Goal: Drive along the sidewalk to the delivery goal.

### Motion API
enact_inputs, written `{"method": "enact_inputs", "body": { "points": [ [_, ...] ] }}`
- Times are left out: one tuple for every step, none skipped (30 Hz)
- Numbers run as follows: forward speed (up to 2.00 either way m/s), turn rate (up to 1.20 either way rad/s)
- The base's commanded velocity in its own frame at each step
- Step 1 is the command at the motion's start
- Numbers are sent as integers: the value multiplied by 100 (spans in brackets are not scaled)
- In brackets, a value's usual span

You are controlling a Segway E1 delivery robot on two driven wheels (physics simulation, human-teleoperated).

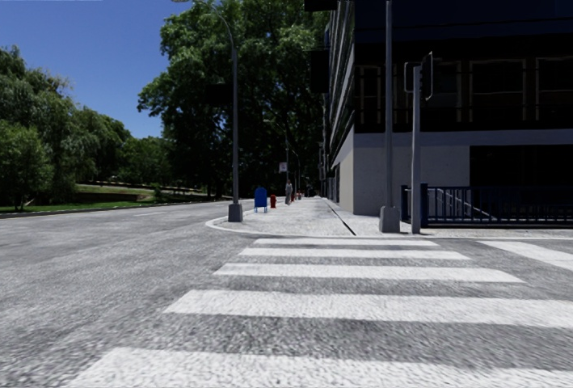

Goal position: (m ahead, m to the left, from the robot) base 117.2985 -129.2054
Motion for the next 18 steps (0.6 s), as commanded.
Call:
{"method": "enact_inputs", "body": {
  "points": [
    [200, 0],
    [200, 0],
    [200, 0],
    [200, 0],
    [200, 0],
    [200, 0],
    [200, 0],
    [200, 0],
    [200, 0],
    [200, 0],
    [200, -67],
    [200, -120],
    [200, -120],
    [200, -120],
    [200, -120],
    [200, -117],
    [200, -7],
    [200, -3]
  ]
}}
